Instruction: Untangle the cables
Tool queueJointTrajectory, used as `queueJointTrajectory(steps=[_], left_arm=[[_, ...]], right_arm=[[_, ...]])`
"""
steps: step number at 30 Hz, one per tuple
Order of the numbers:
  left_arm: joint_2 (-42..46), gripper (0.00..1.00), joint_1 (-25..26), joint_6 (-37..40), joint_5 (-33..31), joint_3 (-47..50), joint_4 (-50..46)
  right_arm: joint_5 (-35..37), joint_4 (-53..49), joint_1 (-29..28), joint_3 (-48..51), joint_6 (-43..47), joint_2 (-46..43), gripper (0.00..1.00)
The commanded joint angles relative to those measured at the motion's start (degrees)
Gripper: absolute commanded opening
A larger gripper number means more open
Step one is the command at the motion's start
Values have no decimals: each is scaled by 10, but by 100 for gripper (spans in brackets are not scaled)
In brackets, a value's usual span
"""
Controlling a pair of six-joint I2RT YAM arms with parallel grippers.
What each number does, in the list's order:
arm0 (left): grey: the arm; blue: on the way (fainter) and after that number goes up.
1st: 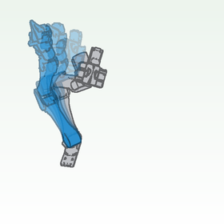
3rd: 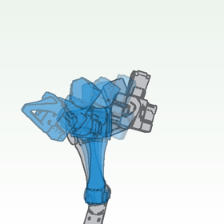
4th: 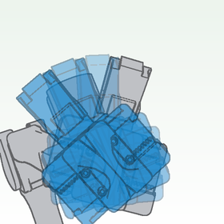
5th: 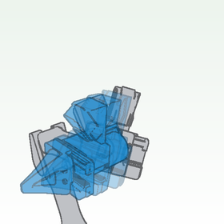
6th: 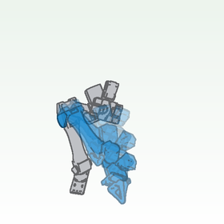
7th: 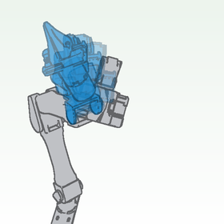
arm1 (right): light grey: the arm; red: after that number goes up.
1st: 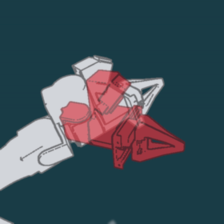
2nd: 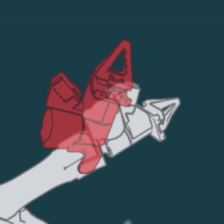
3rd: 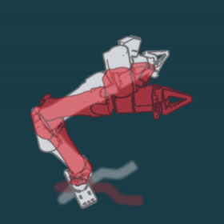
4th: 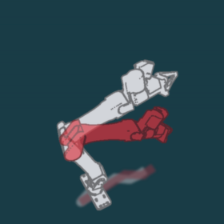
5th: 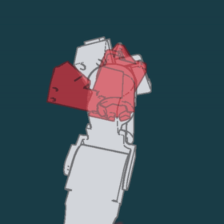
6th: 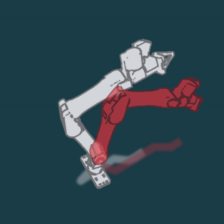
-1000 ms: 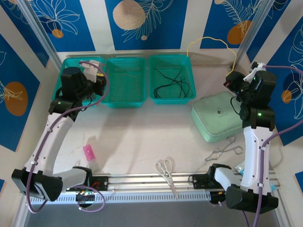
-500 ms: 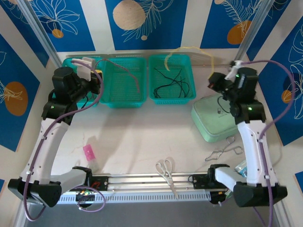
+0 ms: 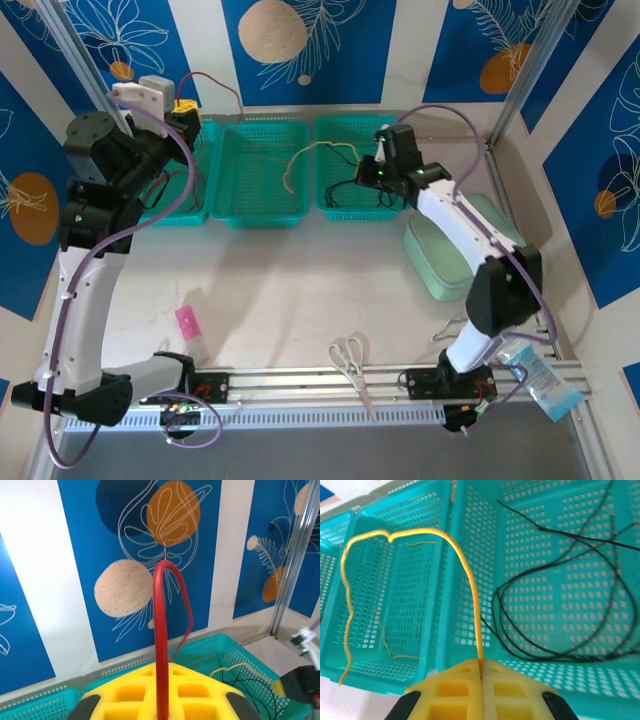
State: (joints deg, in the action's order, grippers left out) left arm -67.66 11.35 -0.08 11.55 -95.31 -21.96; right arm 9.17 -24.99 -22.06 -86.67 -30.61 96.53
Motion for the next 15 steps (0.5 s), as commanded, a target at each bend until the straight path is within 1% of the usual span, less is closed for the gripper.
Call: queueJointTrajectory(steps=[1,5,7,11,15], left_arm=[[-4,0,-6,0,15,-25,-7],[0,0,-6,4,44,-17,-1],[3,0,-6,2,53,-8,2],[4,0,-6,2,54,3,-2],[5,0,-6,5,52,7,-9]], right_arm=[[11,-2,-22,-74,18,48,0],[-7,-17,-45,-154,21,133,0],[-4,-28,-57,-197,22,176,0],[24,-101,-79,-322,23,276,0],[61,-178,-103,-454,45,367,0]])
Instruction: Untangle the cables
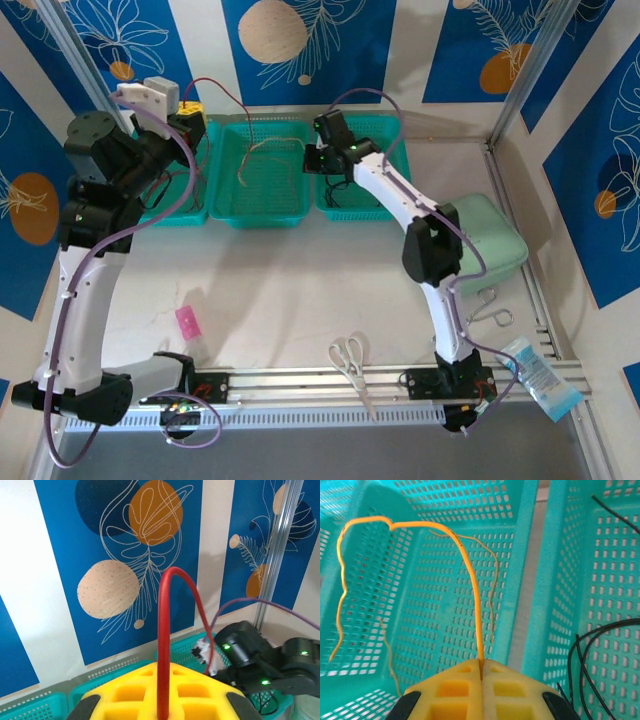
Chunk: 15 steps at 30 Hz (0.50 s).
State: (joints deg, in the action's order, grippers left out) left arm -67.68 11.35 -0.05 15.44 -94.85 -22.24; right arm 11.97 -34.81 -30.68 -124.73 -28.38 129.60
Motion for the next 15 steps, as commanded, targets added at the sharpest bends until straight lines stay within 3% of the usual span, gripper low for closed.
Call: queueJointTrajectory(steps=[1,5,11,13,15], left_arm=[[7,0,-6,7,11,3,-9],[9,0,-6,18,-2,6,-20],[8,0,-7,19,-12,18,-21],[8,0,-7,16,-15,21,-20],[8,0,-7,17,-23,21,-26]], right_arm=[[38,-96,-22,-96,27,53,0],[60,-133,-34,-163,42,100,0],[50,-133,-45,-180,48,127,0],[47,-138,-48,-187,50,133,7],[39,-149,-48,-197,47,136,23]])
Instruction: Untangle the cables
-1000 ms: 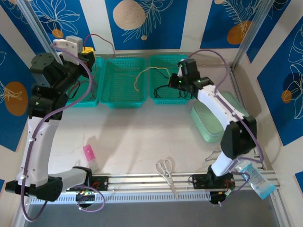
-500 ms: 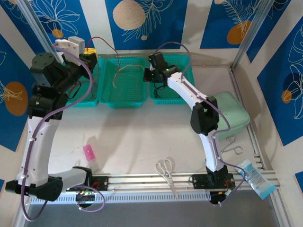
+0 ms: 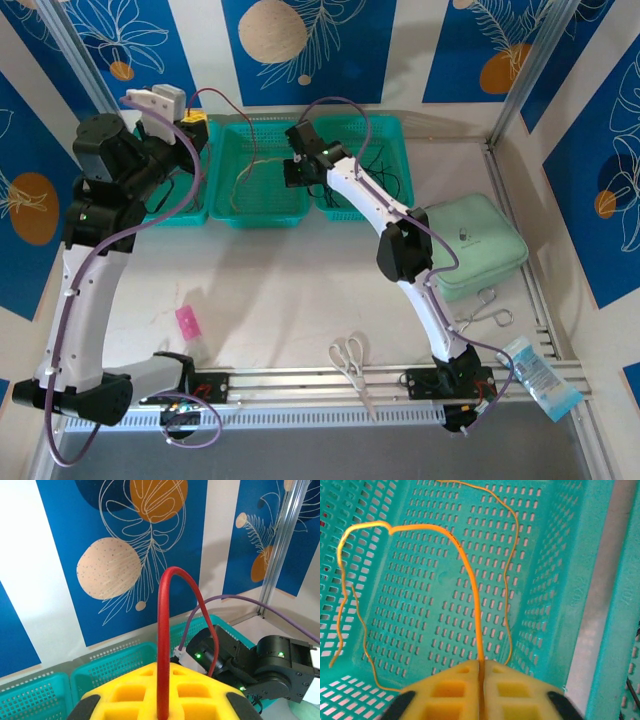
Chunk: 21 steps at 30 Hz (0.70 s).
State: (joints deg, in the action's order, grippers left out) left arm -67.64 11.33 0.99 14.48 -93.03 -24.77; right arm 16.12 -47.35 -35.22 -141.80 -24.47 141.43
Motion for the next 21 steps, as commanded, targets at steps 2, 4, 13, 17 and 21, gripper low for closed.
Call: queueJointTrajectory(steps=[2,4,13,17,21], left_arm=[[5,0,-7,6,-24,-2,-11],[-2,0,-7,2,-35,-15,-31],[-23,0,-17,-19,-116,-26,-53],[-51,0,-33,-28,-145,-38,-57],[-85,0,-62,-31,-167,-44,-29]], right_arm=[[-7,-31,-3,-36,8,12,34],[-8,-30,-2,-35,8,0,41],[-19,-33,12,-24,-1,-74,47],[-32,-15,20,32,0,-142,47],[-40,10,27,121,11,-225,47]])
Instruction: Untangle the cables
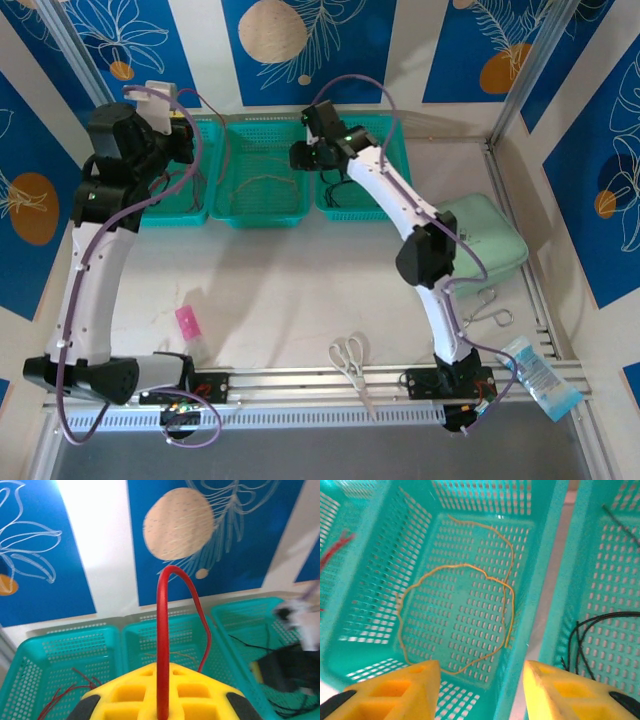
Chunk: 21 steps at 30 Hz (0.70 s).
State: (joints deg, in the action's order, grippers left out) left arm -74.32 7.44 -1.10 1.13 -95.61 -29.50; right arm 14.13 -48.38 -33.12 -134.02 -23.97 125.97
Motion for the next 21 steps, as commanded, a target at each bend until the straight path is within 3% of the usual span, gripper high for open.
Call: queueJointTrajectory(steps=[1,9,15,21], left_arm=[[-25,0,-29,-14,-31,-15,31],[-74,0,-76,-32,-76,14,131],[-131,0,-123,-72,-66,27,164],[-205,0,-124,-99,-65,68,222]], right_arm=[[-24,28,9,66,8,-91,47],[-34,113,42,305,-5,-281,47],[-51,112,72,385,-13,-362,47],[-71,115,120,441,-18,-426,47]])
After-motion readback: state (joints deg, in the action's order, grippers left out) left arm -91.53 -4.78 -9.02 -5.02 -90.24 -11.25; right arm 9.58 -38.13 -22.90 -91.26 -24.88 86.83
